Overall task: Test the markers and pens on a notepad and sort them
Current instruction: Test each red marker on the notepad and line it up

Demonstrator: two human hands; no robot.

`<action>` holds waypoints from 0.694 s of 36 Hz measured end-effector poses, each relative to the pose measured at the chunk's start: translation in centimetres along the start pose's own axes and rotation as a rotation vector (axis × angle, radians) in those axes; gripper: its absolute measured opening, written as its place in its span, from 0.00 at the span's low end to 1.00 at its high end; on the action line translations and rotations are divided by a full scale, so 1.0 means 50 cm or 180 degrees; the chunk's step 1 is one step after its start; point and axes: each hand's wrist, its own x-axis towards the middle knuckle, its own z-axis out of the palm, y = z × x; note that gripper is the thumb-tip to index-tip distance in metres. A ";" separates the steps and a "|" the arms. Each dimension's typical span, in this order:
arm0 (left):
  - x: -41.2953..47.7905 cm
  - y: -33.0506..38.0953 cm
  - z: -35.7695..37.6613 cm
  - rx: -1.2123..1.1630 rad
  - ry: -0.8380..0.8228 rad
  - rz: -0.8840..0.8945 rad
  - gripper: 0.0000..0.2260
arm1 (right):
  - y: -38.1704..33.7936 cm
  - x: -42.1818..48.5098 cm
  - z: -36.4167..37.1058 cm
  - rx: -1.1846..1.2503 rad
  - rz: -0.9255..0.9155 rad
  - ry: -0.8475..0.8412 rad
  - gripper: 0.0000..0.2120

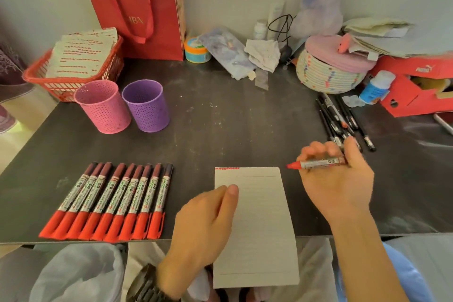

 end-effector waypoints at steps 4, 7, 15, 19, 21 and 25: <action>0.038 -0.013 0.019 0.0648 0.0104 0.0701 0.16 | 0.032 0.026 0.009 -0.1139 0.0279 0.0350 0.31; 0.056 -0.021 0.038 0.0963 -0.0015 0.1061 0.14 | 0.061 0.041 0.021 -0.2020 0.0347 0.0274 0.35; 0.055 -0.033 0.062 0.1093 0.0027 0.1441 0.09 | 0.116 0.064 0.031 -0.3456 -0.0575 0.0027 0.10; 0.058 -0.030 0.065 0.1106 -0.0002 0.1380 0.10 | 0.140 0.071 0.019 -0.3815 -0.0899 0.0226 0.11; 0.058 -0.029 0.067 0.1126 -0.0025 0.1331 0.11 | 0.151 0.072 0.010 -0.4055 -0.0989 0.0360 0.12; 0.060 -0.029 0.065 0.1098 -0.0041 0.1296 0.12 | 0.157 0.074 0.000 -0.4285 -0.1077 0.0427 0.13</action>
